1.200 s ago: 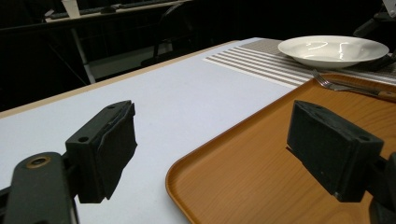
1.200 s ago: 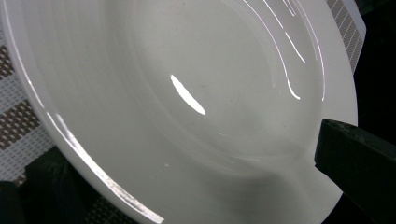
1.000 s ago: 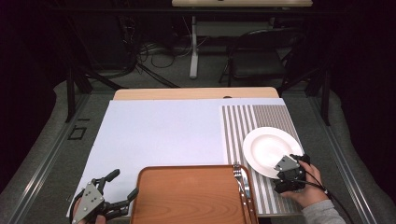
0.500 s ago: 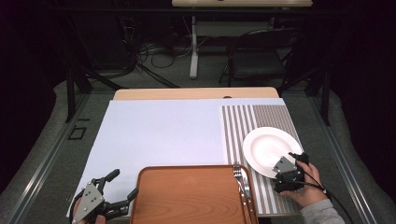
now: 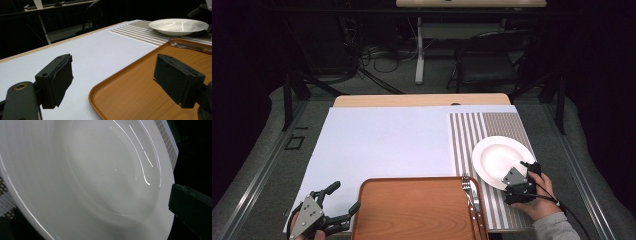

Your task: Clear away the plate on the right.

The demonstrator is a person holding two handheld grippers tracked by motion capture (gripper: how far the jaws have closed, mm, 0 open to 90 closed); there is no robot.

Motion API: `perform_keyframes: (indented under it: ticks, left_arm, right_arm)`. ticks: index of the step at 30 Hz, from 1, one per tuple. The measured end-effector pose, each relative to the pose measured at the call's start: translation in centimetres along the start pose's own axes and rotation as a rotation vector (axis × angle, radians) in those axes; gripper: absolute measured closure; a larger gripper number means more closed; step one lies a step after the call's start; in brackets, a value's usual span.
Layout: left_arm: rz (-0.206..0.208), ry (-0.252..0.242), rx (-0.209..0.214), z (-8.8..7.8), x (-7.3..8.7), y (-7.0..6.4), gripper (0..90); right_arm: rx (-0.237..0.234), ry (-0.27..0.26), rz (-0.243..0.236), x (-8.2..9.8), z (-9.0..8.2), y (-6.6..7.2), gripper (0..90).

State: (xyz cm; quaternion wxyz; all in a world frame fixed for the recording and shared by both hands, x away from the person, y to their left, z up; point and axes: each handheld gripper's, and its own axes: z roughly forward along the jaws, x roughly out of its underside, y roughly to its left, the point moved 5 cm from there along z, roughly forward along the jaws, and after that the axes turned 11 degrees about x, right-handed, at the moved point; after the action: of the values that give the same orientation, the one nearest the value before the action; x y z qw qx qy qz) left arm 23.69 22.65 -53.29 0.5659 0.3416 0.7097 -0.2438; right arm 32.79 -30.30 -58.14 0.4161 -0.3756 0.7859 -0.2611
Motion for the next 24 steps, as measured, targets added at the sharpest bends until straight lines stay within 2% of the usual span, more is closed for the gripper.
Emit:
perform_keyframes:
  ticks: [14,24]
  left_arm:
    - [0.000,0.000,-0.002,0.00,0.01,0.02,15.2]
    - [0.001,0.001,-0.002,0.00,0.01,0.01,15.2]
  right_arm:
    - [0.010,-0.007,-0.003,-0.17,0.48,-0.23,0.0]
    - [-0.004,-0.003,-0.011,-0.30,0.34,-0.25,1.6]
